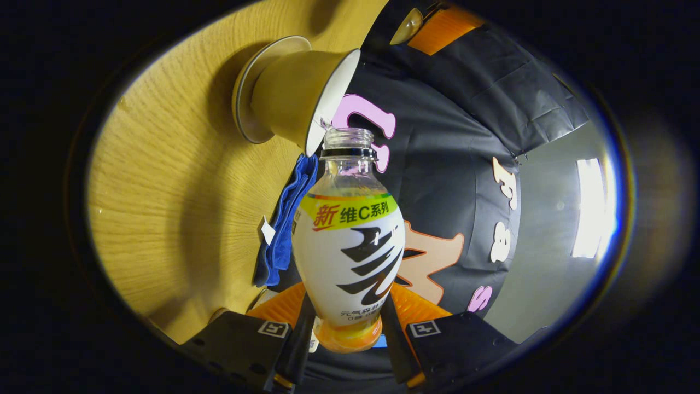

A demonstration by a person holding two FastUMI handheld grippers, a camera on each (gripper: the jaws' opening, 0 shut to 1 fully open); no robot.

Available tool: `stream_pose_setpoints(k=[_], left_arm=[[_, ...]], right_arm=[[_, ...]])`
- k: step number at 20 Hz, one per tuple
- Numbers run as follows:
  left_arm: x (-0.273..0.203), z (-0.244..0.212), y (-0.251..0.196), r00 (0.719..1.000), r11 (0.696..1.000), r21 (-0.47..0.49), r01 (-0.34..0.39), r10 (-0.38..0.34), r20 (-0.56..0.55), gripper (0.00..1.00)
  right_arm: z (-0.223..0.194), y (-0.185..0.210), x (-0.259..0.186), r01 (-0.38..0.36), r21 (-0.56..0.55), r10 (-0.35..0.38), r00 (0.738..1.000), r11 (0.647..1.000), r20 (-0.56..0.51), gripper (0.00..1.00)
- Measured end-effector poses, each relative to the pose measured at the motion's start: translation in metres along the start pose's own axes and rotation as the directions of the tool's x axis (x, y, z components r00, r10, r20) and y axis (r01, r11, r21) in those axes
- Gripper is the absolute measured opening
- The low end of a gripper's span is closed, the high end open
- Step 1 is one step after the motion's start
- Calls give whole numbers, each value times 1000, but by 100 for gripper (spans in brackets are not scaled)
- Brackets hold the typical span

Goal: Open the teacup lid with one hand, grasp the water bottle and pour water into the teacup with the other hand; after pouring, place the water bottle on the coaster and then close the teacup lid.

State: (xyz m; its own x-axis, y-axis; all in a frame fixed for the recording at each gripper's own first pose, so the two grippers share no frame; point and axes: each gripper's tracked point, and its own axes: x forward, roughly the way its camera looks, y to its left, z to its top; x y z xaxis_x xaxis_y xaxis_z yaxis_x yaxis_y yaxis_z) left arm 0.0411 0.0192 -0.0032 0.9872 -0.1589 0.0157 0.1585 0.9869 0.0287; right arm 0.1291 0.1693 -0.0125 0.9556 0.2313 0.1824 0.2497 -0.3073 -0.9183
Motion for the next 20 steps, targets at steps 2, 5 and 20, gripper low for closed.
stream_pose_setpoints(k=[2,5,20], left_arm=[[0,0,0,1000,1000,0,0,0,0,26],[0,0,1,1000,1000,0,-7,7,-1,26],[0,-1,2,1000,1000,1,-11,11,-1,26]], right_arm=[[3,0,-2,18,-17,-18,1000,1000,3,65],[6,-6,-5,64,-63,-63,998,996,20,65],[-7,39,-9,-149,411,186,981,899,-50,63]])
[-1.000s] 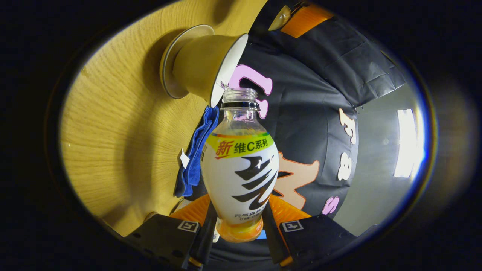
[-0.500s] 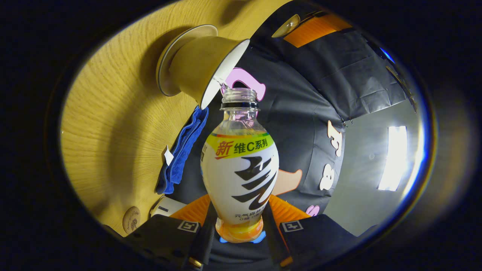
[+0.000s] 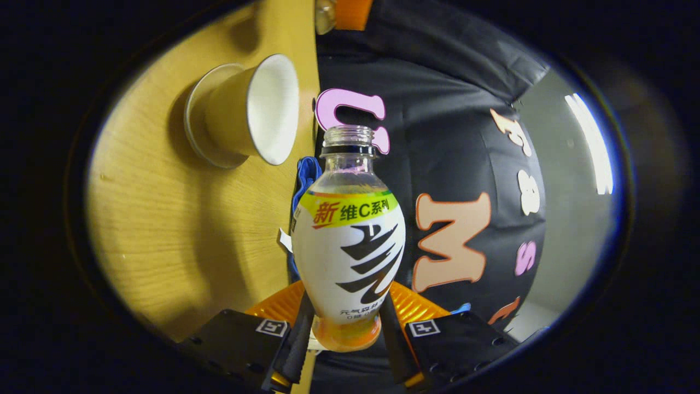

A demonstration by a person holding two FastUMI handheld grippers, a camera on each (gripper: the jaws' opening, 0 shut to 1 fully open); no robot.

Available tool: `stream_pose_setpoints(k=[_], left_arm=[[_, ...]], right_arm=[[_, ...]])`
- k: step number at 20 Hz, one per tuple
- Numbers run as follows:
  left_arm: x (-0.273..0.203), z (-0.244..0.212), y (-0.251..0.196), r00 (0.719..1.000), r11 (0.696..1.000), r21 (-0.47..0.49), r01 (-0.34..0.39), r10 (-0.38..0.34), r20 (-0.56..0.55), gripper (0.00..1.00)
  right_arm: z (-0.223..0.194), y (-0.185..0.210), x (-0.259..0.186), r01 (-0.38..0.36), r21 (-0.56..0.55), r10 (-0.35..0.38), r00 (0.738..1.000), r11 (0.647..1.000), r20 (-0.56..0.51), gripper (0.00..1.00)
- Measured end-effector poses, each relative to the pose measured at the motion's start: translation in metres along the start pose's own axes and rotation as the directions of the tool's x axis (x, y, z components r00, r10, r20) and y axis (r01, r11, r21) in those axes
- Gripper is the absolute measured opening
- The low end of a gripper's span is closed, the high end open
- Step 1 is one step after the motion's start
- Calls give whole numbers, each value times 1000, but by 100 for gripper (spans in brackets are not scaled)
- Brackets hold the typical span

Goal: Open the teacup lid with one hand, grasp the water bottle and pour water into the teacup with the other hand; after pouring, place the water bottle on the coaster and then close the teacup lid.

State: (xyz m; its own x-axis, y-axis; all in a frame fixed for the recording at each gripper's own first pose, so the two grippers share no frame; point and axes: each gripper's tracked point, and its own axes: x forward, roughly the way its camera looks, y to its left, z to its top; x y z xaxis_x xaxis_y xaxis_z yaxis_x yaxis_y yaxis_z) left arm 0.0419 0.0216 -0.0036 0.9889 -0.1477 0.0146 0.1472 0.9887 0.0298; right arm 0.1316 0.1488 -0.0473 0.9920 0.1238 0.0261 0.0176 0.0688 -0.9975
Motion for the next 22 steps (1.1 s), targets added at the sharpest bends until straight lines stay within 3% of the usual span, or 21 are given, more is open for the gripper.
stream_pose_setpoints(k=[2,4,8,14,18,20,22], left_arm=[[0,0,0,1000,1000,0,0,0,0,26],[0,1,0,1000,1000,0,0,0,0,26],[0,0,0,1000,1000,0,0,0,0,26],[-1,1,0,1000,1000,0,0,0,0,26],[0,1,0,1000,1000,1,1,-1,-1,26],[0,1,-1,1000,1000,1,1,-1,0,26],[0,1,0,1000,1000,0,1,-1,0,26]], right_arm=[[2,9,-7,-92,190,94,996,978,-2,65],[8,17,-15,-177,396,185,983,901,19,62],[24,8,-24,-237,712,239,966,661,99,64],[16,-4,-23,-182,930,208,971,320,119,65],[9,-1,-21,-85,972,175,983,221,46,64],[8,6,-22,-36,985,193,981,171,2,67],[6,11,-22,0,990,209,978,143,-30,66]])
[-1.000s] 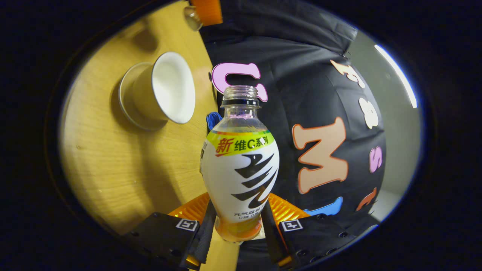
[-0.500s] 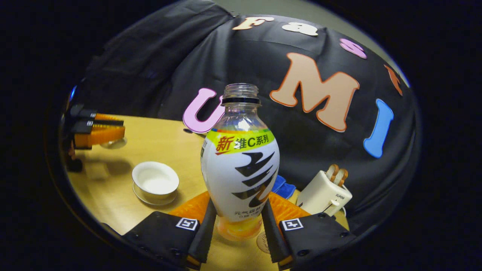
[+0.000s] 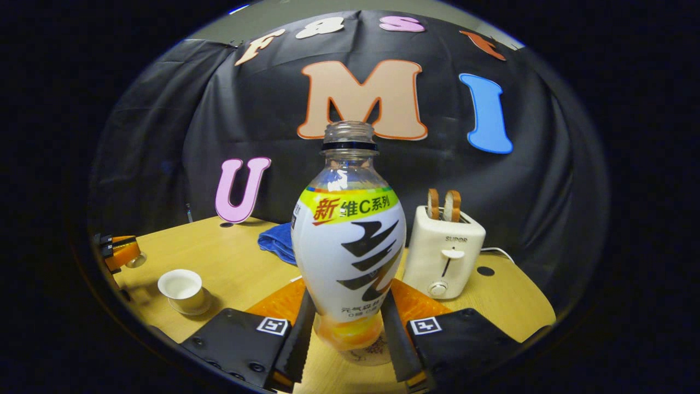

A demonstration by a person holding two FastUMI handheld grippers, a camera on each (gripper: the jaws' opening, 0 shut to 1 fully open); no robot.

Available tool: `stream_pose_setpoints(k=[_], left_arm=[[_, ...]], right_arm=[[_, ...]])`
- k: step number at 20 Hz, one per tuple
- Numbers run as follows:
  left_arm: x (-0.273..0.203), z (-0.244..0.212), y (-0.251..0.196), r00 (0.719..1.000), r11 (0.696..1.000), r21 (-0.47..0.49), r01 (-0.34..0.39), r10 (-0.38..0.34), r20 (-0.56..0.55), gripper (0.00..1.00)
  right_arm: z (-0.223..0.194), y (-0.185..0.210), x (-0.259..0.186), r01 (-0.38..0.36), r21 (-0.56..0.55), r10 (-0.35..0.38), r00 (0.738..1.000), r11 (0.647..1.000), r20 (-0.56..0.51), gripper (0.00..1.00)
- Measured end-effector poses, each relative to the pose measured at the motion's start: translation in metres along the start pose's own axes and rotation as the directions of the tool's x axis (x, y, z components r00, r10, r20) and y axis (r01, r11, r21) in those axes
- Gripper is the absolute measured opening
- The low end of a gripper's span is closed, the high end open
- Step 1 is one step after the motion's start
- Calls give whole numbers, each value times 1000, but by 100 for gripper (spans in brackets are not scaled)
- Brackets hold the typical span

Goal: Open the teacup lid with one hand, grasp the water bottle and pour water into the teacup with the other hand; after pouring, place the water bottle on the coaster and then close the teacup lid.

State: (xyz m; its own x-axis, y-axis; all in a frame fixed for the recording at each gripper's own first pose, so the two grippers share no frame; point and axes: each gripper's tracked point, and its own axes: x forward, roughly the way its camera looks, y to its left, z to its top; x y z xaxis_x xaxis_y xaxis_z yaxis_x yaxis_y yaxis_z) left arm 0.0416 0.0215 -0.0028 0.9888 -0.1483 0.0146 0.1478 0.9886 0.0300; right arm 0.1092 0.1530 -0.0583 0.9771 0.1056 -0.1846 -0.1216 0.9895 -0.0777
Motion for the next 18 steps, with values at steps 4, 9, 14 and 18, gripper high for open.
stream_pose_setpoints(k=[4,9,14,18], left_arm=[[0,0,0,1000,1000,0,0,0,0,26],[1,0,0,1000,1000,0,-1,1,0,26],[0,0,0,1000,1000,0,-4,4,0,26],[-1,-1,0,1000,1000,0,-4,4,0,26]], right_arm=[[3,3,-2,16,44,-15,1000,999,-14,66],[-2,2,2,35,75,-33,999,997,-32,65],[-1,1,0,36,60,-34,999,998,-42,65],[-3,1,2,40,53,-38,998,998,-44,70]])
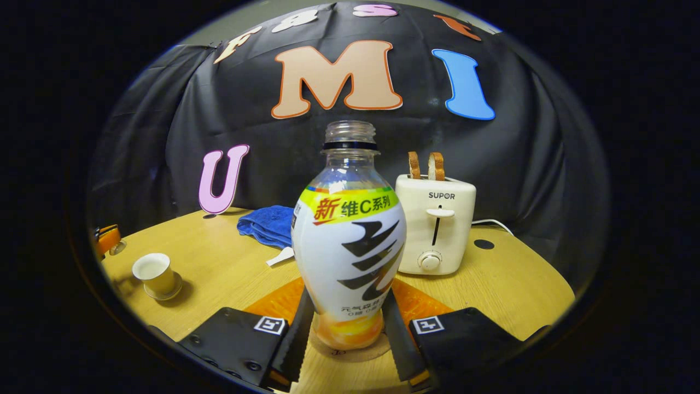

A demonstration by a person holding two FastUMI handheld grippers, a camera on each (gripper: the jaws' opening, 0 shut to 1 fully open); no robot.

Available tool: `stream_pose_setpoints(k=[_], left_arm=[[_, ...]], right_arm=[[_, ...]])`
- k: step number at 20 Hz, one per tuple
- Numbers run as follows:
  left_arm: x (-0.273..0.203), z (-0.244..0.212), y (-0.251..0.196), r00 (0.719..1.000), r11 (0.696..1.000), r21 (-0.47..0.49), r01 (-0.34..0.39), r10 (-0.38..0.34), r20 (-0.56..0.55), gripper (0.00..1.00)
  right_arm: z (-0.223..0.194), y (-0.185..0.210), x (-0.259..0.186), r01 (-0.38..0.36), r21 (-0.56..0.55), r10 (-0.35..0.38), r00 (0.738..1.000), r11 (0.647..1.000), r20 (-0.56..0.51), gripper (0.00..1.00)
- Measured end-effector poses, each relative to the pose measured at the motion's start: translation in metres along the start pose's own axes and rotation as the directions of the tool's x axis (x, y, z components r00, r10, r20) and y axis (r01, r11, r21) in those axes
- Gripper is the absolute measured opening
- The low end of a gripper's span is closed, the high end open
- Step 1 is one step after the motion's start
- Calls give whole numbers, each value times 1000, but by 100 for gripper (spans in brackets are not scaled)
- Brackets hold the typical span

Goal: Open the teacup lid with one hand, grasp the water bottle and pour water into the teacup with the other hand; after pouring, place the water bottle on the coaster and then close the teacup lid.

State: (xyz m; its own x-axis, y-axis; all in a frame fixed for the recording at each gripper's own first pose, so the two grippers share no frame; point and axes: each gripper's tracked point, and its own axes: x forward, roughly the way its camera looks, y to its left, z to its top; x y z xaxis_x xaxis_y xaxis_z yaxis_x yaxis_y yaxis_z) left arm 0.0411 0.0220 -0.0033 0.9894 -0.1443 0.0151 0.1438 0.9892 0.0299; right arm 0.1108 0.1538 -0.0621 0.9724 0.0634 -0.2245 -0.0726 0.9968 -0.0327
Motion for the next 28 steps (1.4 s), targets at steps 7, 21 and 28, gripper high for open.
stream_pose_setpoints(k=[7,21,28], left_arm=[[0,1,0,1000,1000,0,0,0,0,26],[1,1,0,1000,1000,0,5,-5,0,26],[3,0,-4,1000,1000,-1,22,-22,4,26]], right_arm=[[1,-3,2,-11,28,10,1000,1000,15,76],[-3,2,-36,-46,45,44,998,998,45,94],[-5,1,-64,-36,39,33,997,999,73,94]])
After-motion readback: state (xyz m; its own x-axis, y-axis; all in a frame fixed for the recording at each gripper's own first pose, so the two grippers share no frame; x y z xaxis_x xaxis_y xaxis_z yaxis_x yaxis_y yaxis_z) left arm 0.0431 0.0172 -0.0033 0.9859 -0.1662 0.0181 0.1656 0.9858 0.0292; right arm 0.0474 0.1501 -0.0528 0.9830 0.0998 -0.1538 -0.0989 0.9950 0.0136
